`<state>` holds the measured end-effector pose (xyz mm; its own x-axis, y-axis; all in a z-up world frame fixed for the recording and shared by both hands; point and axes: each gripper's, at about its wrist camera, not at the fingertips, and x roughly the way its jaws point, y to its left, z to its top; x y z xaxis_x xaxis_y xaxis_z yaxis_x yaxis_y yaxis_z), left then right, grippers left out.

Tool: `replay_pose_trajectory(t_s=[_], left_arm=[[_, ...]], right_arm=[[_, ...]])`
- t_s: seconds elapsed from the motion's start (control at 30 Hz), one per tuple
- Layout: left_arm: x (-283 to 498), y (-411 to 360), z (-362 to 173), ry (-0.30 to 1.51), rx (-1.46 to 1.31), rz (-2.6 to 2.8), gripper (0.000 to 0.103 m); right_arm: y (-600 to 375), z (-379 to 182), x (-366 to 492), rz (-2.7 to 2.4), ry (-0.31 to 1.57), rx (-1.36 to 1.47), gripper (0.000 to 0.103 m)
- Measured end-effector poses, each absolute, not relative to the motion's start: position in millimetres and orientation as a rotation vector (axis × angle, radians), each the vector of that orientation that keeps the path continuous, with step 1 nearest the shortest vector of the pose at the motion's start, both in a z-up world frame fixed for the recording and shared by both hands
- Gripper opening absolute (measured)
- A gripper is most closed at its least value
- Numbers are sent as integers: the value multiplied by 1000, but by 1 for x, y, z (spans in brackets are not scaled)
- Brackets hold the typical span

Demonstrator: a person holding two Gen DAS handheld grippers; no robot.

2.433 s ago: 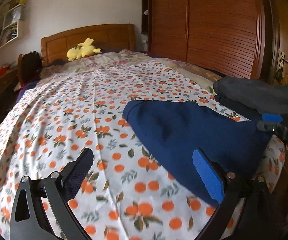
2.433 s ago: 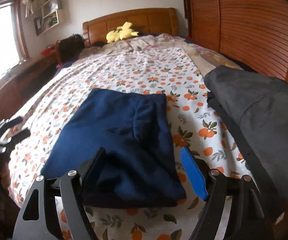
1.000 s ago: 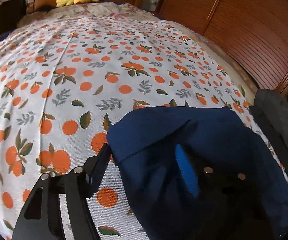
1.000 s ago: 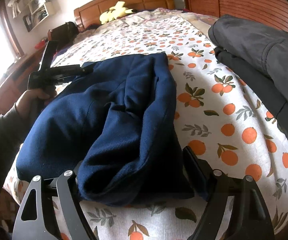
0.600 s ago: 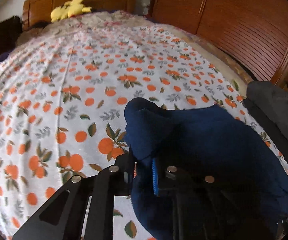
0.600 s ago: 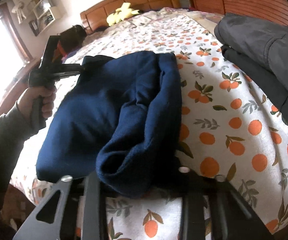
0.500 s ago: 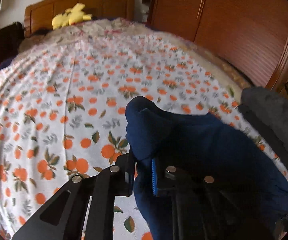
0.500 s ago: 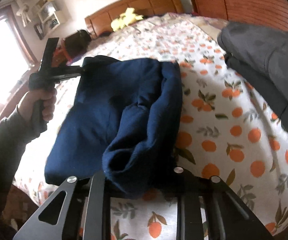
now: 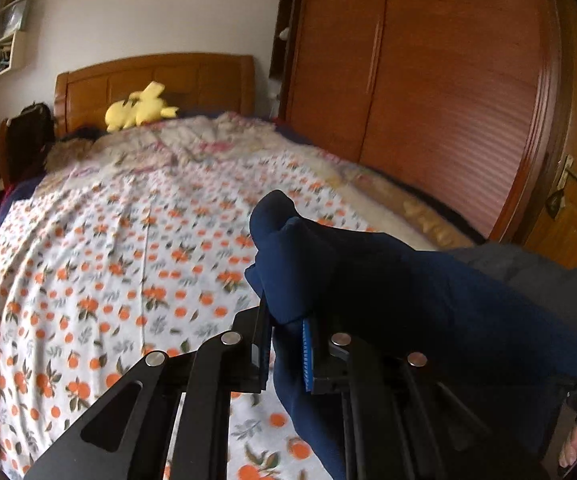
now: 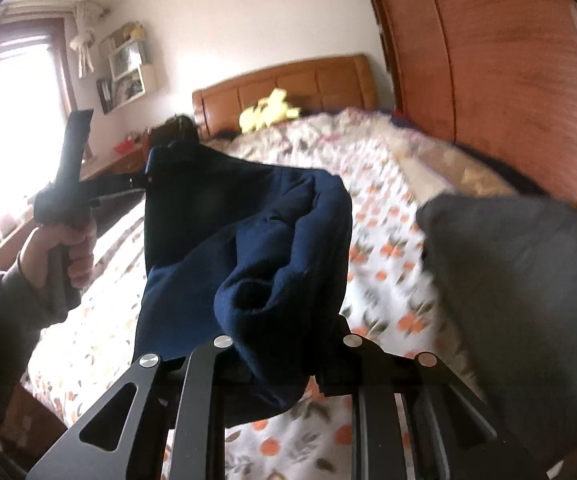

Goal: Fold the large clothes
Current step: 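Lift the jacket bundle with both tools and carry it toward the grey garment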

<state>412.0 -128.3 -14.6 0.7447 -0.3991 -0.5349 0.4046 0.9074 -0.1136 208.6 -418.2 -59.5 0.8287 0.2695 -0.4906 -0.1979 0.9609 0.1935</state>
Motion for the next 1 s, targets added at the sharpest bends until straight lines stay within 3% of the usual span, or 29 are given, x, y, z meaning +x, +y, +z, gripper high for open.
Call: replay_pose_trajectory(t_s=[0.6,0.8,1.0], left_arm=[[410,-369,88,441,55,-697,13],[415,-454,74,468,100,-798,14],[418,-511,25,565,152,-873,15]], right_arm=[[-576,45,170,-16,396,46,17],[-634,47,155,-141,442,55,17],[-675,14,149,-225,514,111,19]])
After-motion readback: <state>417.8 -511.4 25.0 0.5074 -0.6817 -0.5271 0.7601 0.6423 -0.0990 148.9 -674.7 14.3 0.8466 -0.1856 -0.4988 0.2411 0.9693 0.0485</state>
